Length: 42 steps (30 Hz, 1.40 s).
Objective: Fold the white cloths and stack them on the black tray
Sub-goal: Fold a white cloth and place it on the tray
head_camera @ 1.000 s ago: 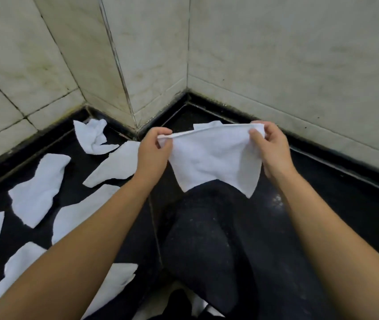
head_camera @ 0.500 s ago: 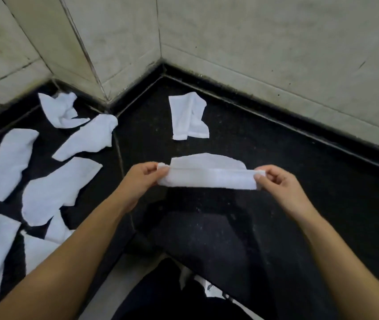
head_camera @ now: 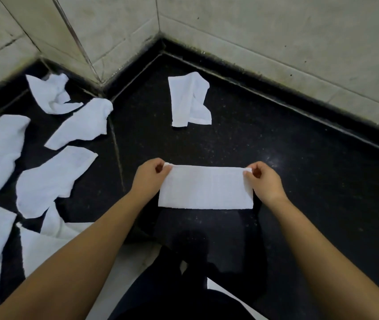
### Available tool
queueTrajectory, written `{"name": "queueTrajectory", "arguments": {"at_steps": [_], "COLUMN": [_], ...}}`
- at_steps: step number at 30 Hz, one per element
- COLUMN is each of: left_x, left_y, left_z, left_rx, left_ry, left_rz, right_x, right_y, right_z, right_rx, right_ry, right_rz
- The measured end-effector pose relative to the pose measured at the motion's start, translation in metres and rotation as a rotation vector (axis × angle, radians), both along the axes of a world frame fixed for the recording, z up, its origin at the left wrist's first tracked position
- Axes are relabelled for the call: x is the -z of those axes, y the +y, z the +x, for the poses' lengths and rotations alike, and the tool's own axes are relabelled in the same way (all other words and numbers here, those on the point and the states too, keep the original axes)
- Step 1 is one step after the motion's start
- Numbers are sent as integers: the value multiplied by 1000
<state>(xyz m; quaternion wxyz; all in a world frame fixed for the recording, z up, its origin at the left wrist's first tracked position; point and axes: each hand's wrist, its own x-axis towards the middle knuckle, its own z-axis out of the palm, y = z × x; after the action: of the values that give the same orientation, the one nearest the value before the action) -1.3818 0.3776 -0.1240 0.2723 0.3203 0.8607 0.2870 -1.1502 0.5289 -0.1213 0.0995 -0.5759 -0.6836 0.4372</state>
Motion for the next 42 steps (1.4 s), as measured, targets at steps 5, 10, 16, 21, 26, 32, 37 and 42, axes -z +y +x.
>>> {"name": "queueTrajectory", "arguments": {"at_steps": [5,10,16,21,26,32,37,42], "left_x": [22,27,30,28,12,-62,-138,-135], "left_y": [6,-32,-57,-55,-45,-1,19,-13], "left_z": [3,17,26,27,18,-16,-17,8], "left_rx": [59,99,119,138,56,-97,-7,177], "left_ry": [245,371,434,370,82,-187,-56,-151], "left_rz": [-90,-115,-277,-261,-91,321,581,563], "right_x": [13,-4,2,2,-22,-87,-143,-132], "right_y": [-1,-16,-48,-48,-36,0,11,-7], "right_z": [-21,-79,-164,-172,-151,-136,-116,-78], "right_rx": [-130,-506,-882,-998,-801,-511,-394,-457], "right_ry": [-394,-409,-422,-543,-150,221,499,532], "right_rz": [241,414,328,262,-9,21,143,121]}}
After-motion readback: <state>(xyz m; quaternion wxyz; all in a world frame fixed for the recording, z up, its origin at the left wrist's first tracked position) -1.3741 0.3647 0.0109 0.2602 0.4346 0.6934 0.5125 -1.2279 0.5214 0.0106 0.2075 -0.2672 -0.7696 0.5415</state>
